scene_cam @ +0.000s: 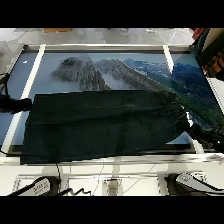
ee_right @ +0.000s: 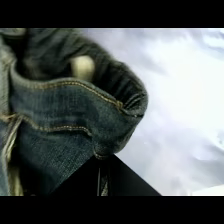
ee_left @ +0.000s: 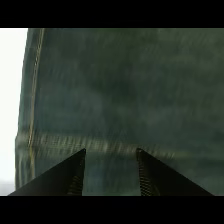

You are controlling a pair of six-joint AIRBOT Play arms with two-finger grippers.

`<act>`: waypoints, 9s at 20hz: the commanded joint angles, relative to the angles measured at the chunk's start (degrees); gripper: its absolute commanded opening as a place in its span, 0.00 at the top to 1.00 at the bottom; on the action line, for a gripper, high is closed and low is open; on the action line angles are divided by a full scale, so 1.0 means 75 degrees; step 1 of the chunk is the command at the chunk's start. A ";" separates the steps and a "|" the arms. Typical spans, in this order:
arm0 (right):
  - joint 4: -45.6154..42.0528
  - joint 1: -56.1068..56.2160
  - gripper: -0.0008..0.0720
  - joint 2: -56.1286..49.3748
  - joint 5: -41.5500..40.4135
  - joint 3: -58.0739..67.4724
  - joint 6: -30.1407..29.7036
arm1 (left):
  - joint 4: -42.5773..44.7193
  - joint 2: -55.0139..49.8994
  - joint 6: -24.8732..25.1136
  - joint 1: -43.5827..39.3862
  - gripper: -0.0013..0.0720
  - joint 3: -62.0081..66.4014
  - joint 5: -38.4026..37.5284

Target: Fold the clothes and pants, and hang the long-sleeved shirts on hangers.

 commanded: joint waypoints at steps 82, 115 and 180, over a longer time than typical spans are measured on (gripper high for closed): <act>-0.1352 0.4170 0.93 -0.2040 -0.5954 0.3716 0.6712 | -1.1261 -0.1719 0.2938 -0.0163 0.95 -0.1990 0.6534; -0.3660 0.4097 0.13 -0.2157 -0.3264 0.4922 0.6411 | -0.5954 -0.2136 -0.0968 0.0157 0.03 -0.2649 0.4890; -0.3654 0.6575 0.93 -0.3672 0.0956 0.8915 0.5546 | -0.3564 -0.2075 0.0227 -0.4403 0.03 0.1510 0.0711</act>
